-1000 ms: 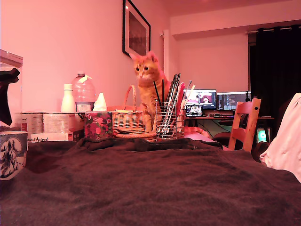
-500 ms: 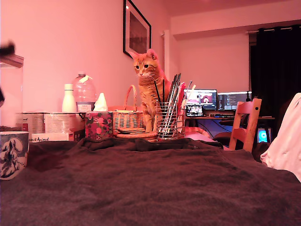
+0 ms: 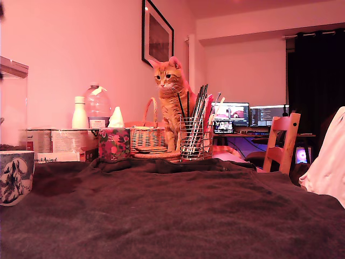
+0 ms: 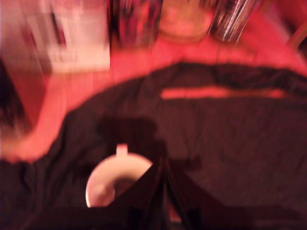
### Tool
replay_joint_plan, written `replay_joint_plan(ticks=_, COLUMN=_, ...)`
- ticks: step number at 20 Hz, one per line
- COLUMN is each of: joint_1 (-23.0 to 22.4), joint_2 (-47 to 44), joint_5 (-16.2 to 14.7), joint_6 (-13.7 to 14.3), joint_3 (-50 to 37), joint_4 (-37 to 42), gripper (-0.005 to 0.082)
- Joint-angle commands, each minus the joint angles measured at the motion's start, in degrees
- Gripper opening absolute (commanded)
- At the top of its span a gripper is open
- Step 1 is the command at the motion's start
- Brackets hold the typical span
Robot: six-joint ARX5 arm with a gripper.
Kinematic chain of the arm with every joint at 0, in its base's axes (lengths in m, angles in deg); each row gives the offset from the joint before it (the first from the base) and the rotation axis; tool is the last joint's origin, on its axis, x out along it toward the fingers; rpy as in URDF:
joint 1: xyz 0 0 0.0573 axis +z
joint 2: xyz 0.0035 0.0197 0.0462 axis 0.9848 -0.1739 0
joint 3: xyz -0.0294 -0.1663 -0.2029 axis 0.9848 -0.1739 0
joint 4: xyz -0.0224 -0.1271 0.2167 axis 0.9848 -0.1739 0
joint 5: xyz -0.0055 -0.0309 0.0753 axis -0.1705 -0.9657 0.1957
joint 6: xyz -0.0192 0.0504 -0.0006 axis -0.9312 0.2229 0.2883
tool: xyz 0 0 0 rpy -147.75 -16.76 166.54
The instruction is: Pick up the coffee capsules on the table and drop them inside the coffee cup
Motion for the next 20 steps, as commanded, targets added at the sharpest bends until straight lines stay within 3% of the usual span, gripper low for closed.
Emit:
replay_joint_plan(ticks=1, joint_1=-0.2, joint_2=1.8, joint_5=-0.1, joint_6=0.2, joint_3=-2.1, joint_4=1.7, gripper=-0.0024)
replay_joint_plan(ticks=8, joint_1=-0.2, joint_2=13.9, joint_5=-0.1, joint_6=-0.4, joint_3=-15.4, joint_4=10.9, gripper=-0.0024)
replay_joint_plan(ticks=11, joint_1=-0.2, joint_2=18.6, joint_5=0.0, joint_6=-2.0, joint_3=-20.7, joint_4=14.5, gripper=-0.0024)
replay_joint_plan(ticks=20, joint_1=-0.2, joint_2=30.0, joint_5=1.7, joint_6=-2.2, joint_3=-30.4, joint_4=15.3, gripper=-0.0024)
